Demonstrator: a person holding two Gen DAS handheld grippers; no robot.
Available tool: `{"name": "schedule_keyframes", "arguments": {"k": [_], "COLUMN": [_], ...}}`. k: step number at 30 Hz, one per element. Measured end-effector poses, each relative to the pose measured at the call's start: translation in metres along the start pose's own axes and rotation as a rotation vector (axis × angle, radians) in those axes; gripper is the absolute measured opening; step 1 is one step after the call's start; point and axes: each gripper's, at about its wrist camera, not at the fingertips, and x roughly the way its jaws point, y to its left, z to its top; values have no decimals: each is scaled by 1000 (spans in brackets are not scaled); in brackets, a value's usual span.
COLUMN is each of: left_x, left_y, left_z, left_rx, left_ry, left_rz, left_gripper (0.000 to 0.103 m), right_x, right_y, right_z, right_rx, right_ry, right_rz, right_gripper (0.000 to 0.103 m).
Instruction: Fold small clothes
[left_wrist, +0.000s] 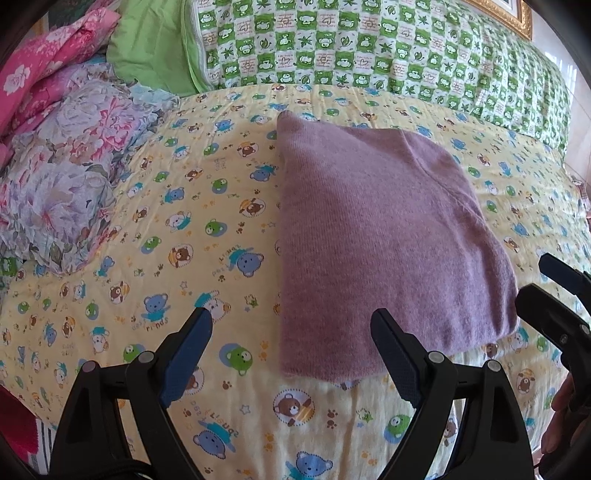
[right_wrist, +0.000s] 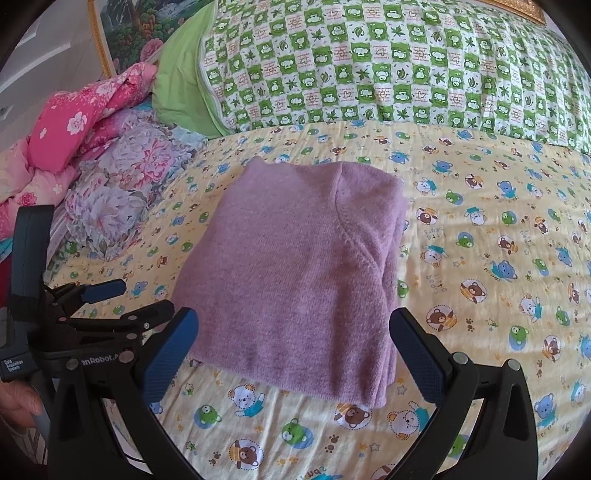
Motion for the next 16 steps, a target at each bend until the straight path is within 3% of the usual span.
{"name": "schedule_keyframes", "arguments": {"k": [16], "left_x": [9], "left_y": [-10], "left_z": [19], "left_rx": [3], "left_ry": [30], "left_rz": [-29], "left_gripper": [88], "right_x": [13], "right_y": [-16], "right_z": [15], "right_rx": [30], "right_ry": [36], "right_rz": [13], "right_gripper": [103]}}
